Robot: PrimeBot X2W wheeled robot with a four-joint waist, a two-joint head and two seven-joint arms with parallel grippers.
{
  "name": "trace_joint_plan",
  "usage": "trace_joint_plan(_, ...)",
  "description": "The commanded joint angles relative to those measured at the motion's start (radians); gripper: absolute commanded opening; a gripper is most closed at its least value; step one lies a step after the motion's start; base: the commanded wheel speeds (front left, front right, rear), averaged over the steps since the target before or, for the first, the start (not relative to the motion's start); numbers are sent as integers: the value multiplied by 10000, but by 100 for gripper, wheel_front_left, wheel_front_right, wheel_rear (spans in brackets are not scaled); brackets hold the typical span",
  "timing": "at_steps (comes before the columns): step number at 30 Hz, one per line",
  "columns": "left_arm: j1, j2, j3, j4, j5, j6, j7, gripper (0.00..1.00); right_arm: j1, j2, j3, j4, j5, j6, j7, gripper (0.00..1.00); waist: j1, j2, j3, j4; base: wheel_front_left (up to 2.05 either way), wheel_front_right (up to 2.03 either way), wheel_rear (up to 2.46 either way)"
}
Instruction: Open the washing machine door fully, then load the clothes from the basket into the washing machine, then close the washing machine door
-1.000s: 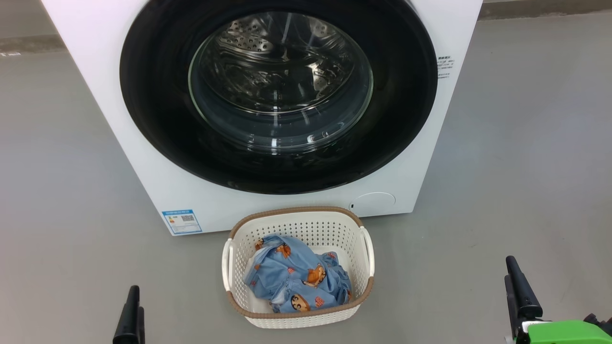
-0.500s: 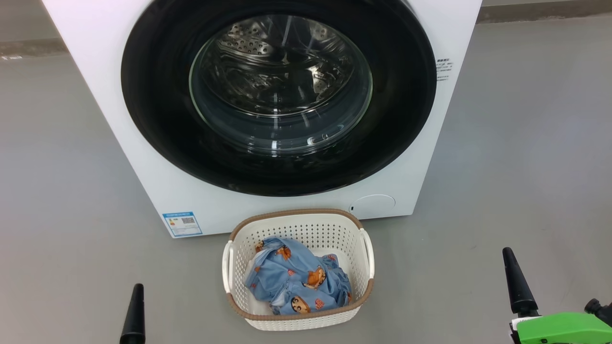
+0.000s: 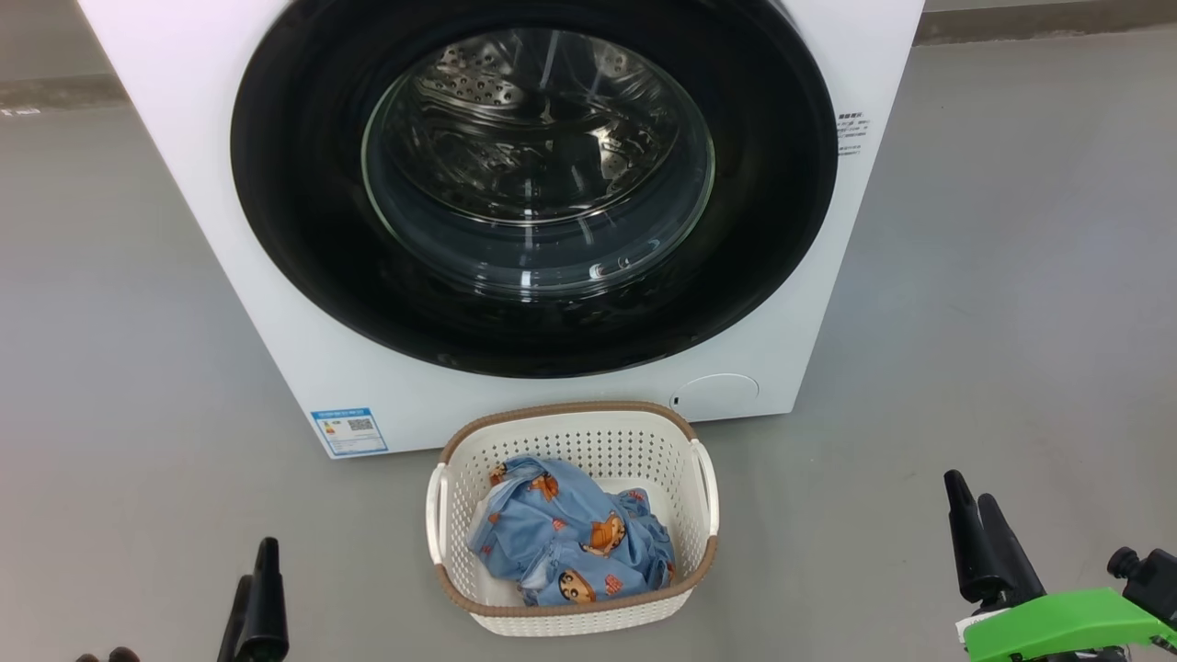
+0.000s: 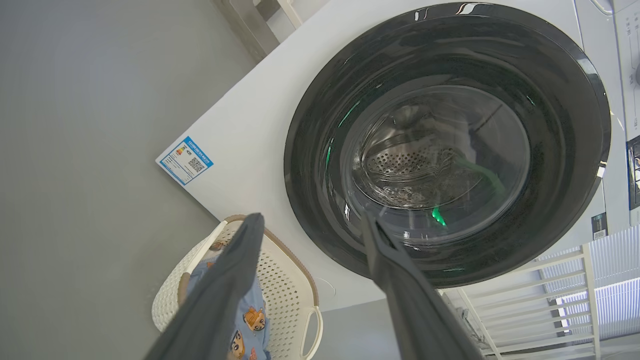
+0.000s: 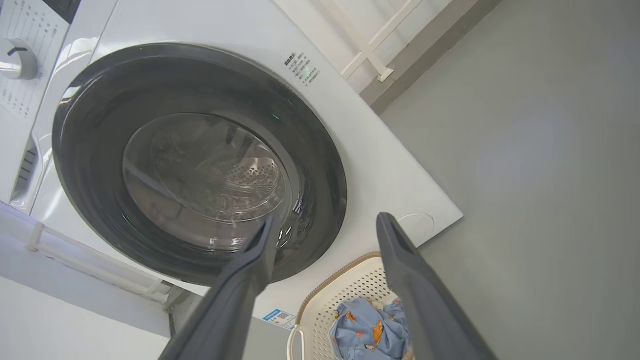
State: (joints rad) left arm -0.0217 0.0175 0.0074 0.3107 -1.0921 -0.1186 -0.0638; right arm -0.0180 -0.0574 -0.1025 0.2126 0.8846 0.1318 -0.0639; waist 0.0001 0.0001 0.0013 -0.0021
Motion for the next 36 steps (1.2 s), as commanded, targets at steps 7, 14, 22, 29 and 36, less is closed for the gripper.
trace_joint_plan(7,-360,187,278,-311,1320,-65,-289,100,-258,-250,317,-333,-1349,-6,-293,100,-1,-1,23,11,0,0,0)
trace_joint_plan(14,-379,204,345,-276,2712,-72,-494,100,-350,-344,483,-295,-2396,-7,-497,100,-1,-1,53,17,0,0,0)
trace_joint_plan(22,-364,223,426,-348,4212,-80,-730,100,-408,-441,662,-199,-3524,-7,-732,100,-1,-1,41,34,0,0,0)
trace_joint_plan(29,-333,240,547,-400,5336,-86,-934,100,-446,-489,753,-1,-4410,-8,-936,100,-1,-1,40,21,0,0,0)
trace_joint_plan(36,-272,257,625,-410,6351,-93,-1140,100,-419,-542,821,176,-5296,-9,-1141,100,-1,-1,-4,21,0,0,0)
